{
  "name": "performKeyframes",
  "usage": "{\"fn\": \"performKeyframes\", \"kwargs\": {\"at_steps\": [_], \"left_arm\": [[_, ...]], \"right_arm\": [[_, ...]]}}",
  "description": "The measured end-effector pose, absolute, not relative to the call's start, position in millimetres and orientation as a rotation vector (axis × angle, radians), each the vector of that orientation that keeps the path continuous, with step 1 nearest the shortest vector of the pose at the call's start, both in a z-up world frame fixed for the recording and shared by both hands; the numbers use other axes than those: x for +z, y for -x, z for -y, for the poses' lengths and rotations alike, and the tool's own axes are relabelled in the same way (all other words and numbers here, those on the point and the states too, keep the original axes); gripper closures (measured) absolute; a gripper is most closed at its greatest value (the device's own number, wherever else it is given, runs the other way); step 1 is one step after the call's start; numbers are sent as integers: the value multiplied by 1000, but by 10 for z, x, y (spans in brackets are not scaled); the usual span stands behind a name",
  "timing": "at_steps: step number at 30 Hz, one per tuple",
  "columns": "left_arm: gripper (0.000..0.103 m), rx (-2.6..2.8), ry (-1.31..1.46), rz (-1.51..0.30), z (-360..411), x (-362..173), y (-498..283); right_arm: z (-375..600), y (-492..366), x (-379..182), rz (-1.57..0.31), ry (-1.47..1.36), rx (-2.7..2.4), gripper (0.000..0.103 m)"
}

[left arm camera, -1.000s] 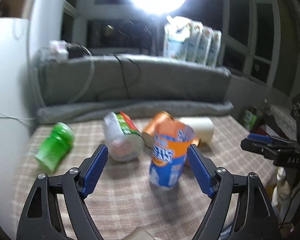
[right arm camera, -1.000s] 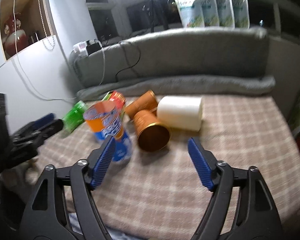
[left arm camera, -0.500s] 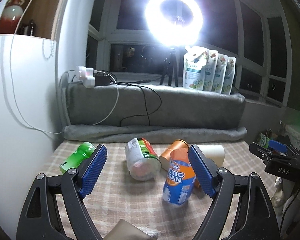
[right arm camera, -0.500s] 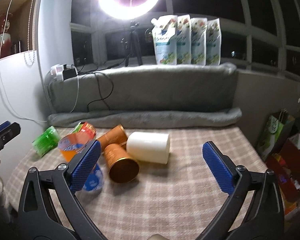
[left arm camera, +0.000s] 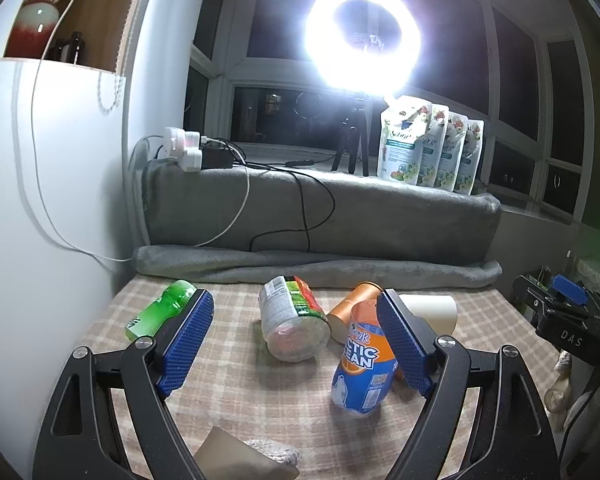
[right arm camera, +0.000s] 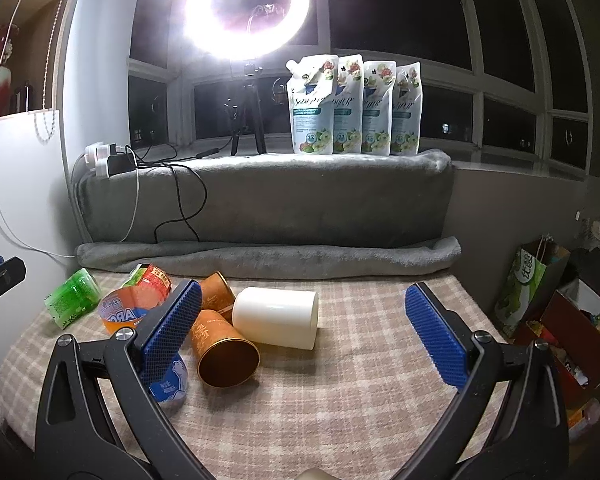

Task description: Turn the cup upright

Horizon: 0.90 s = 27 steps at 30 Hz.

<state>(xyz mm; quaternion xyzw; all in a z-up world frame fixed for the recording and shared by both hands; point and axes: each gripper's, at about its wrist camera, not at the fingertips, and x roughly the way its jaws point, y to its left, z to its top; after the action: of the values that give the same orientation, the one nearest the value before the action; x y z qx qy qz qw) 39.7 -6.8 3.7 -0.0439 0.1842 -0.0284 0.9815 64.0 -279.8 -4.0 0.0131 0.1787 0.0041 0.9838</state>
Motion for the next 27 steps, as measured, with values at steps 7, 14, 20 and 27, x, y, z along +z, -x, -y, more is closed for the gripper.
{"fn": "performKeyframes", "kwargs": {"at_steps": [7, 14, 20, 27], "left_arm": [[19, -65, 79, -370, 83, 30, -405], [19, -72, 75, -368, 100, 35, -398], [19, -69, 70, -363, 112, 50, -394], [19, -66, 70, -360, 112, 59, -394]], "right_arm": [[2800, -642, -36, -358, -25, 8, 0], [2800, -644, -26, -352, -24, 5, 0], [2800, -650, -24, -353, -24, 6, 0], [2792, -651, -22, -353, -20, 7, 0]]}}
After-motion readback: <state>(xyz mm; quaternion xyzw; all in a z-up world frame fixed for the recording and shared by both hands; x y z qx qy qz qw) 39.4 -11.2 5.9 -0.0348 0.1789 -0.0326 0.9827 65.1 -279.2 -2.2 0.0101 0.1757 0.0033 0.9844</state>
